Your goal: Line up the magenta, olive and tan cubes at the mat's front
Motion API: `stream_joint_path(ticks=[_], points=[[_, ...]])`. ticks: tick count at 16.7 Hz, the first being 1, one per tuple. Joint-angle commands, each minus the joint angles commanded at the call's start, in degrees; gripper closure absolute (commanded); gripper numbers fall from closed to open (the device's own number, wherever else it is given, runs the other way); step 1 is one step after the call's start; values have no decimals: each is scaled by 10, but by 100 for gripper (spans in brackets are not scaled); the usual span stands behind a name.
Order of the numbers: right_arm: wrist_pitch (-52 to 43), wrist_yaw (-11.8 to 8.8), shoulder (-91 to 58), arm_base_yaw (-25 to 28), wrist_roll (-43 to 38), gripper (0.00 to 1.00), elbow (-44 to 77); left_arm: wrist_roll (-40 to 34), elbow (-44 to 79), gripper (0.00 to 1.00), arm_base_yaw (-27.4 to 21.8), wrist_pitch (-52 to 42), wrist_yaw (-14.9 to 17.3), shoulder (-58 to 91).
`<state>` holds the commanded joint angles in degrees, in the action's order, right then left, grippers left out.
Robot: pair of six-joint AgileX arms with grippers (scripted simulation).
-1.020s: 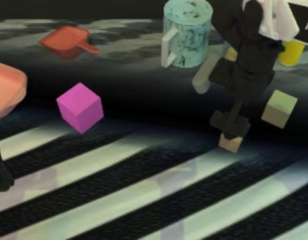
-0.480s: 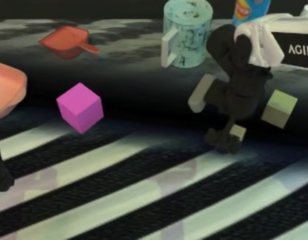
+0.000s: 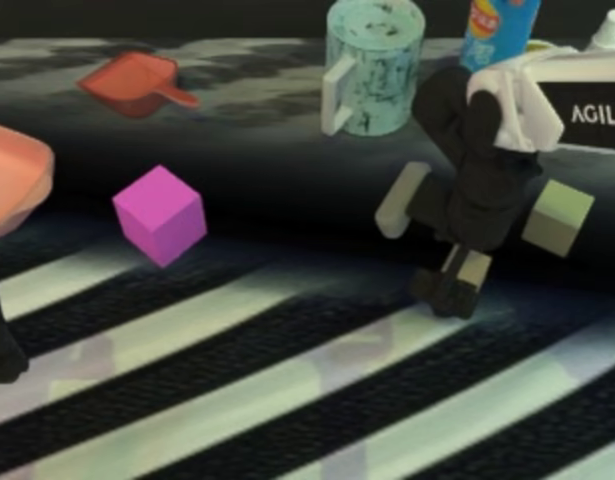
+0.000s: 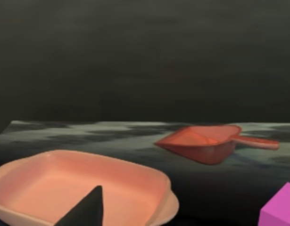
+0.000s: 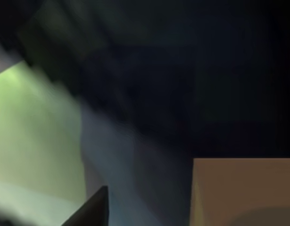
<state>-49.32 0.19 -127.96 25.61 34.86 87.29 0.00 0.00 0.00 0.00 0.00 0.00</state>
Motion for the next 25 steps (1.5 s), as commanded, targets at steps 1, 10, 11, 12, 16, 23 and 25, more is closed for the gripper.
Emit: stream_joint_path(ticks=[1,10,11,12,16,23,25], points=[[0,0,0,0,0,15,0,0,0,0,0,0,0,0],[0,0,0,0,0,83,0,0,0,0,0,0,0,0],[0,0,0,0,0,90,0,0,0,0,0,0,0,0],[0,0,0,0,0,98,0,0,0,0,0,0,0,0],[0,0,0,0,0,100,0,0,0,0,0,0,0,0],[-24,-9,25,1,-7,100,13,0,0,0,0,0,0,0],[-57,-9,36,1,-8,100,36,0,0,0,0,0,0,0]])
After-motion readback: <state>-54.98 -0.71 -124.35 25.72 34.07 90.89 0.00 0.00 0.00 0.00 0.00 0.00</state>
